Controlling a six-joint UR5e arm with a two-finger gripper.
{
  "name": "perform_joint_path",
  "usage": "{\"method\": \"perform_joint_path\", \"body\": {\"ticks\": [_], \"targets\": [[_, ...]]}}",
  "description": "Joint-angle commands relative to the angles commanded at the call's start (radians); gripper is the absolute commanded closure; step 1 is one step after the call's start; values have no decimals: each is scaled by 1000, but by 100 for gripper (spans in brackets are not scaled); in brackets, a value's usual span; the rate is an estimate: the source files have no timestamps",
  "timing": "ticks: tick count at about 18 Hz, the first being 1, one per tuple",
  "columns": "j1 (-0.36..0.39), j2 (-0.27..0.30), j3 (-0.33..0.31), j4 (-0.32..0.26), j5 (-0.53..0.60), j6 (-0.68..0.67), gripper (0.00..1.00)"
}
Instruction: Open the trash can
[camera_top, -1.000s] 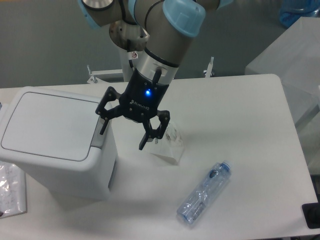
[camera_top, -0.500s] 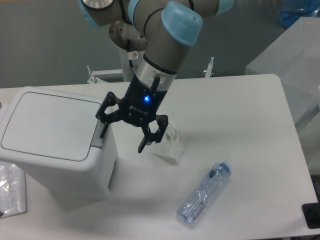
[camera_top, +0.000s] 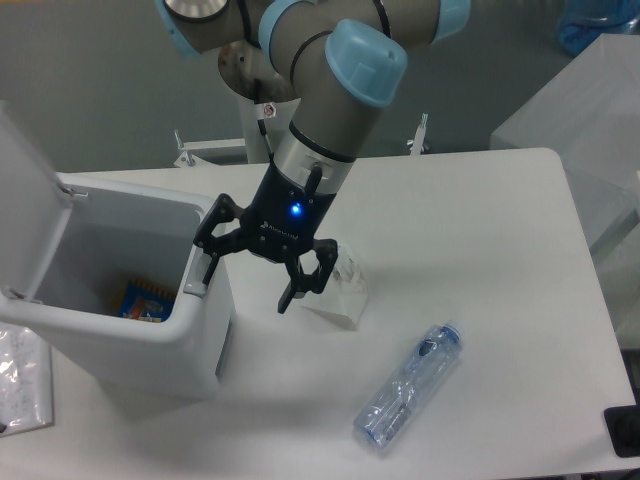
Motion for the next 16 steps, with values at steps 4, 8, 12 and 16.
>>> {"method": "perform_joint_path", "body": {"ticks": [4, 8, 12, 16], "targets": [[14, 2, 29, 34, -2, 2, 0], [66, -2, 55, 104, 2, 21, 0], [167, 0, 43, 101, 52, 246, 0], [238, -98, 58, 103, 77, 559, 0]]}}
